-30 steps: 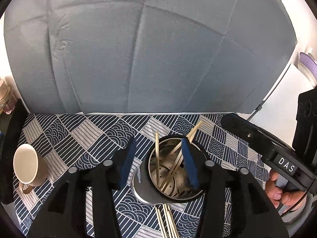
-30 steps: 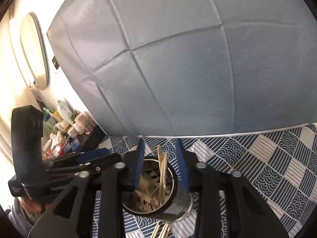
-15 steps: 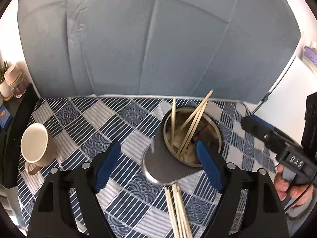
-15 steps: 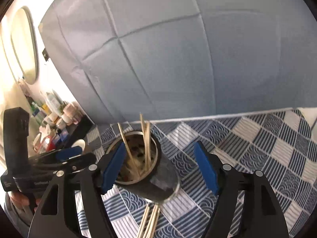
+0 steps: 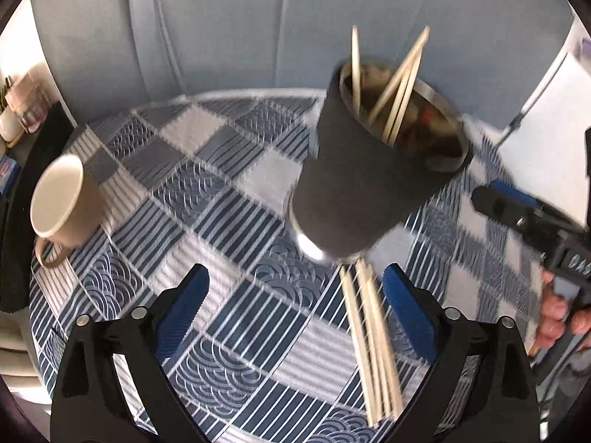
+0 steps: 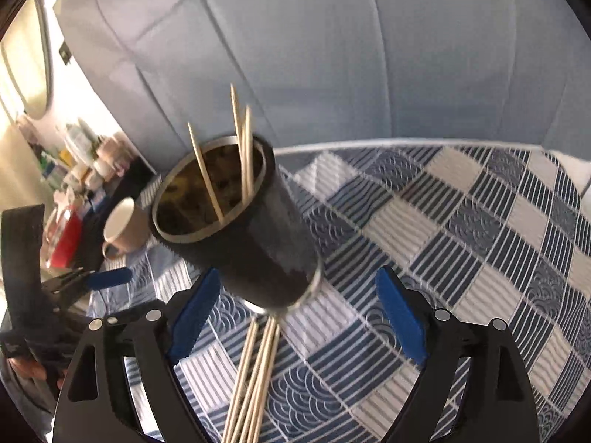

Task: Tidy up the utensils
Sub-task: 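Return the open left tool down to the remaining chopsticks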

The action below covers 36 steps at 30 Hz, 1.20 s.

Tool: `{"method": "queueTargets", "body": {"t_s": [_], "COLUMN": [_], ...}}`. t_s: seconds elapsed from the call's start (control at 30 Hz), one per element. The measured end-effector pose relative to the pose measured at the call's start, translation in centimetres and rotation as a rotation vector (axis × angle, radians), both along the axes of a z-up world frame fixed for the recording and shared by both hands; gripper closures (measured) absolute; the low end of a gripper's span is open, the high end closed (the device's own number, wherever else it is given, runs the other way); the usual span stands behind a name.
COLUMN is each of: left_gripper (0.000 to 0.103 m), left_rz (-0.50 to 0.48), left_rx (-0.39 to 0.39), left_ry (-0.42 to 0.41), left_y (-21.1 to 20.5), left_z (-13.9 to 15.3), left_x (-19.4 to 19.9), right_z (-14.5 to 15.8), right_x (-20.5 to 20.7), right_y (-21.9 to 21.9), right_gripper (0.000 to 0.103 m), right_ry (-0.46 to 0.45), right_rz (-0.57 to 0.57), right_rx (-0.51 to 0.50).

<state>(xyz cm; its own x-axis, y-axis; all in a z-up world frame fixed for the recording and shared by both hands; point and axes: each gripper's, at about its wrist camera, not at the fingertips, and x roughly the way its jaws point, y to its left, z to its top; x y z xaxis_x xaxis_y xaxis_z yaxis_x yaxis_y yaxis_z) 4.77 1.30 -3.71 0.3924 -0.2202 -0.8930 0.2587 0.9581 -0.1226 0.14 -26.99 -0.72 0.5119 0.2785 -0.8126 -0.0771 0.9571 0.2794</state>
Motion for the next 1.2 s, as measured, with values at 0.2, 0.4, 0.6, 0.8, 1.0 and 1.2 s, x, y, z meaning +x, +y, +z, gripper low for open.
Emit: {"method": "queueTargets", "body": {"t_s": [0.2,0.4,0.6,0.8,1.0,1.2], "left_gripper": [0.01,0.01,0.01,0.008,0.005,0.004], "left_rz": [-0.032,-0.05,-0.087,-0.106,-0.119,-0.134], "left_rx": [0.041,0.046,0.063,0.119,0.161,0.204], "left_ry": [0.086,0.163,0.202,0.177,0.139,0.128], "left_y": [-0.5,-1.0,-2.2,-3.6,-4.2,-4.3], "left_z": [-3.6,-6.2,-7.9,-8.7,-8.9,-9.3], "left_x": [-1.3,-2.3,-3.1,-3.1,-3.5,-4.0], "right_z": [-3.0,-5.7,-7.6,-9.2,-9.7,-10.5], "right_x": [-1.1,-2.2,-3.1,-3.5,-3.5,-3.6], "right_y": [0.1,-0.4,-0.7,-0.1,1.0,2.2], "right_gripper": [0.02,0.02,0.019,0.019,0.019,0.019], "right_ry": [0.084,0.161,0.22,0.262,0.276,0.292], "right_rz": [0.002,-0.007,-0.013,0.005,0.037,0.072], "right_rx": [-0.026,-0.044,-0.066,-0.088,-0.102,-0.142]}}
